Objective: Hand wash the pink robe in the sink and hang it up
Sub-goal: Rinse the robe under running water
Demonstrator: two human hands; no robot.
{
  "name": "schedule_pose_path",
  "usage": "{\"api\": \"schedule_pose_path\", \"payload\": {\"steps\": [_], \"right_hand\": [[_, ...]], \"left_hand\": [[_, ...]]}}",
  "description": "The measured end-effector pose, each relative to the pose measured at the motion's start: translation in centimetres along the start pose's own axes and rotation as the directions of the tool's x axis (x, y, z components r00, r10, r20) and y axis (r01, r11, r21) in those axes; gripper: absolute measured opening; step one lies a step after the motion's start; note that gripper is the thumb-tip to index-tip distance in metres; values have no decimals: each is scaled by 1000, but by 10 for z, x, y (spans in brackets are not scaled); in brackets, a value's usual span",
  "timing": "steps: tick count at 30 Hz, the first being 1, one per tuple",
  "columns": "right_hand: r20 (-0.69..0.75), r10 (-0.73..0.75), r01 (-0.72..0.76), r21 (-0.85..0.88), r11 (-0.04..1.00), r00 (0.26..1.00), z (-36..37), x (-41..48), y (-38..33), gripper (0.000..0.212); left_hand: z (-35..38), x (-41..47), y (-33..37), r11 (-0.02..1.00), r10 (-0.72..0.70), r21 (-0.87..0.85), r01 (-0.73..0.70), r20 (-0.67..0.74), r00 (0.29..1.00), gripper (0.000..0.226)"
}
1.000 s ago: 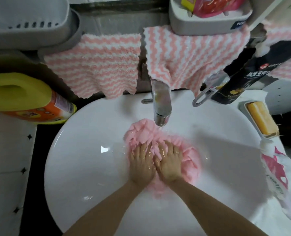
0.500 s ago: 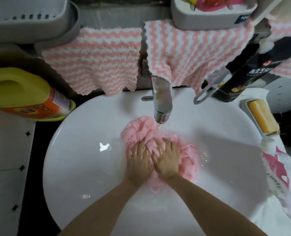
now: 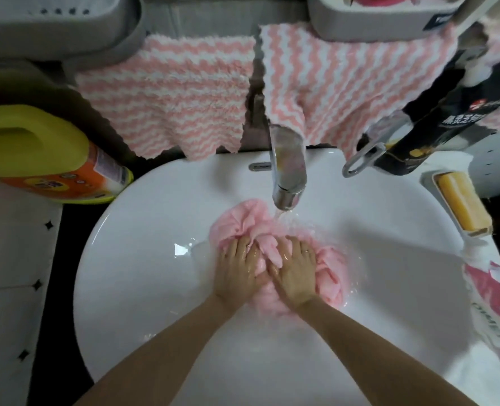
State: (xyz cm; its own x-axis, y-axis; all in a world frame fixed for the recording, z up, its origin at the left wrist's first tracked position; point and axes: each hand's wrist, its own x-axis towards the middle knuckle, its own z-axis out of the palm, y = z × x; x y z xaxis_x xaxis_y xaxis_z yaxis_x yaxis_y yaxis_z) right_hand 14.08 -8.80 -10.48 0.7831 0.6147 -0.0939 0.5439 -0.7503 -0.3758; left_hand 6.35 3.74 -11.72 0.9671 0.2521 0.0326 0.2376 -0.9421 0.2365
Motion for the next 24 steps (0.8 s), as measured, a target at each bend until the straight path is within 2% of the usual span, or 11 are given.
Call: {"api": "schedule_pose_path", "payload": {"steps": [4,6,8,9,11,13,15,18,21,22,24], "right_hand": [[-1,44,-44,-27,999,999,-5,38,-2,46],[20,3,-5,124,992,1000,-15,44,1,49],[46,-41,25,312,950,998,-32,34,12,51],[22,-60,50,314,948,998,-40,25,22,55],[-13,-99,99,113,989,995,-54,2,45,76],[132,-89,104,-106,989,987,-53,-19,58,105],[248,-122,161,-143,976,961,-35,-30,61,116],[198,-102,98,30,995,975,-25,-28,47,76],[108,78,-113,373,921,991,-38,-28,34,32],[209,135,-228,533,815,969,-44,-27,32,22],[470,114,-402,577,711,875,-56,-20,31,27]], "left_hand": [[-10,30,-4,982,-71,-166,91,123,990,48],[-29,35,-11,970,-46,-230,80,151,988,54],[-44,32,-27,982,127,-147,-118,55,990,66],[-51,28,-36,976,212,-60,-210,17,977,77],[-61,16,-46,953,301,34,-302,35,953,95],[-52,10,-48,913,368,123,-388,159,916,105],[-38,8,-40,885,332,225,-407,308,892,110],[-28,5,-18,966,253,-21,-259,293,922,103],[-31,-11,-7,921,150,-386,-53,226,962,52],[-43,-13,-3,874,51,-480,80,254,966,42],[-69,-9,5,672,-156,-617,410,422,893,41]]}}
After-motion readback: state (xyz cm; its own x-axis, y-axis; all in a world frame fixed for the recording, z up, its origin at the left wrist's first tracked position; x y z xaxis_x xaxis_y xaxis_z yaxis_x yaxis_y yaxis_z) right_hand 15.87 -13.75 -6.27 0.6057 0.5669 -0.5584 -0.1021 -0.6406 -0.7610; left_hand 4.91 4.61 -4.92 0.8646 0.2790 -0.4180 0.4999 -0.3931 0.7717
